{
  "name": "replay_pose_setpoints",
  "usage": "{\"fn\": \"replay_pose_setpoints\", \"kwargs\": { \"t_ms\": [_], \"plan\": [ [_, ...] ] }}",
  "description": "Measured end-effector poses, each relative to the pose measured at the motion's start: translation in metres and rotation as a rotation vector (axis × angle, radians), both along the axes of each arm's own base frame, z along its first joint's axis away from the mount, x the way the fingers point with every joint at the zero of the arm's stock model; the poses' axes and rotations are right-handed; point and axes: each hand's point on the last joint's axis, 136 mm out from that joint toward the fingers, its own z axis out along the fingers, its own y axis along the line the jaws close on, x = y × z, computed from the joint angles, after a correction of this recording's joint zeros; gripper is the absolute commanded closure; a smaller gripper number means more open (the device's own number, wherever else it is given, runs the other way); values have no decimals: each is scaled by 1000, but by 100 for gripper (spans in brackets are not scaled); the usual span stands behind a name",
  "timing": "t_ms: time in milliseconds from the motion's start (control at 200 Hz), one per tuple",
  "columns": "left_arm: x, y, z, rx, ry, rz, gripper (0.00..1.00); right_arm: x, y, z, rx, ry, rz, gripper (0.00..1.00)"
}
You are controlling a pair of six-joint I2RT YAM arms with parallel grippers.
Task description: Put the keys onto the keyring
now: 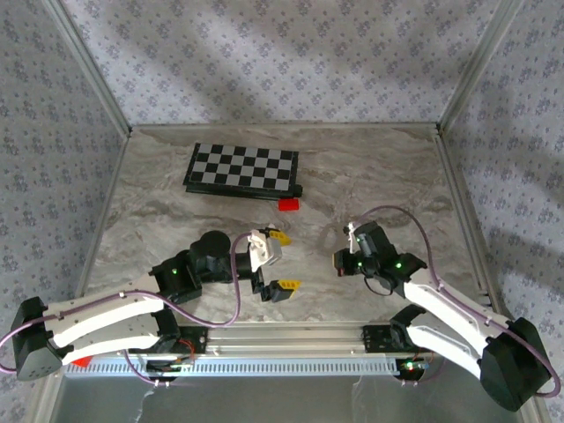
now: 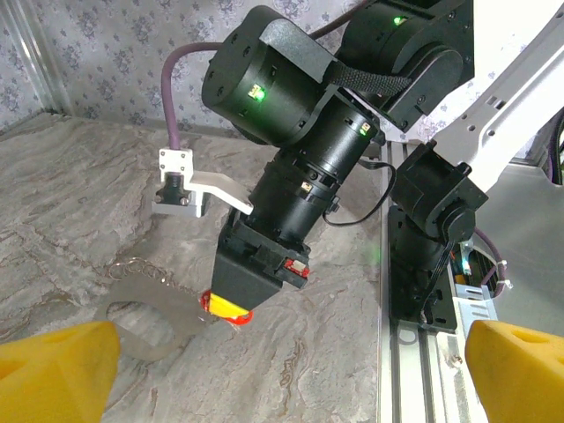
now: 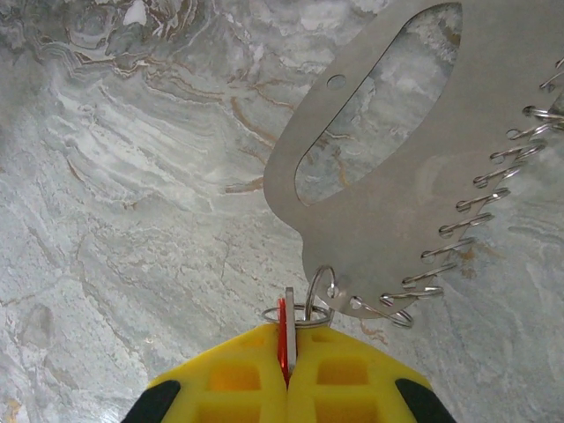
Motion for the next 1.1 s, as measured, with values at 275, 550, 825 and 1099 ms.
{"fn": "replay_pose_setpoints", "kwargs": {
  "t_ms": [275, 550, 825, 1099],
  "plan": [
    [0, 0, 0, 0, 0, 0, 0, -7, 2, -14, -1, 23, -5, 100],
    [0, 0, 0, 0, 0, 0, 0, -15, 6, -28, -2, 58, -3, 100],
    [0, 0, 0, 0, 0, 0, 0, -22, 7, -40, -5, 84, -7, 100],
    [0, 0, 0, 0, 0, 0, 0, -21, 11, -40, 16, 76, -11, 100]
  ]
}}
